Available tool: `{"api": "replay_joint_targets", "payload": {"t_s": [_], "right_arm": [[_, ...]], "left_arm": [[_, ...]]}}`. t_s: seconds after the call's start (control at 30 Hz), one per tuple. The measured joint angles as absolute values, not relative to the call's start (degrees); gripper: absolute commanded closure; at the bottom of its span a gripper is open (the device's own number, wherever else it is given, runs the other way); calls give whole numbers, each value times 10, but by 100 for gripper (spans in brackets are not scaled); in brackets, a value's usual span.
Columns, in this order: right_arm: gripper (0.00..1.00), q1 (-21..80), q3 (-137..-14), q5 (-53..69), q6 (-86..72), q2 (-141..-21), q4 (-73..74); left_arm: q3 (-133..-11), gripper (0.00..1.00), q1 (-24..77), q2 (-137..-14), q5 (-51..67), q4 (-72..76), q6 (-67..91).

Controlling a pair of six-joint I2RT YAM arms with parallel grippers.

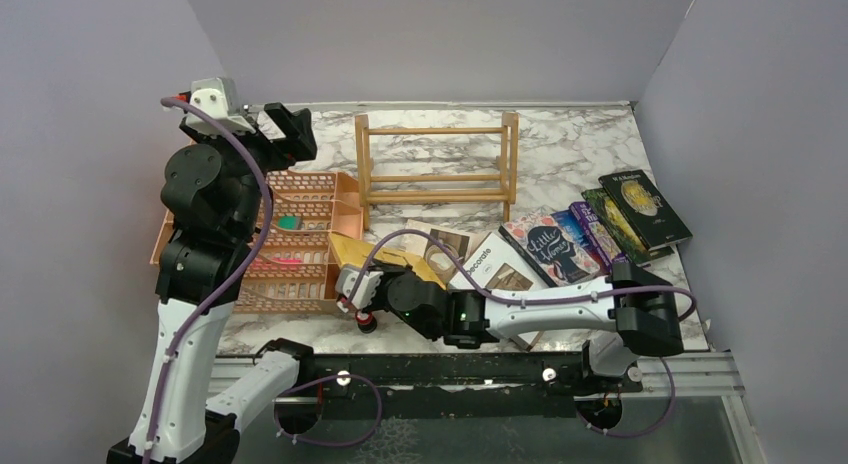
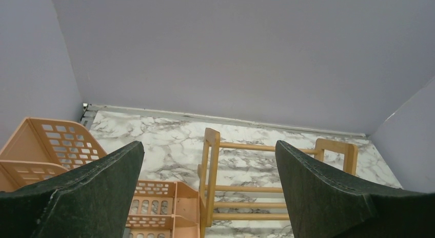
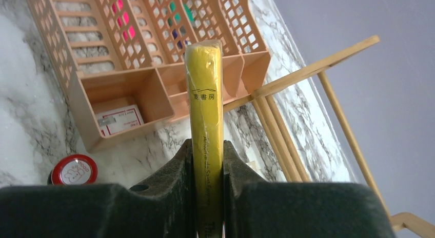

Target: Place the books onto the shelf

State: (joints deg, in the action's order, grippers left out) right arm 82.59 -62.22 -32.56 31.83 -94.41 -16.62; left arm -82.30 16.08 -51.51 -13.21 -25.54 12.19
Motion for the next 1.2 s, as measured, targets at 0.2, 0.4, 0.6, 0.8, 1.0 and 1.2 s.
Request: {"api": "replay_joint_targets", "payload": {"t_s": [0.2,0.4,0.6,0.8,1.0,1.2], "right_arm": [[99,820,-627,-318,290,-905,-167],[99,800,-628,-302,249,-870,-166],[99,757,-633,-291,183,-830,-137],[99,702,-647,-307,95,-793,-114],[99,656,-716,-383,37,-821,-116],[99,611,-789,-415,-32,-898,-134]], "left_arm": [[-845,1,161,-497,-133,-259,120],[-864,1,161,-482,-134,-261,117],[-849,1,161,-454,-144,-262,128],[-754,1,161,-392,-142,-262,152],[-645,1,164,-369,-105,-268,180],[-552,1,166,-334,-71,-288,207]]}}
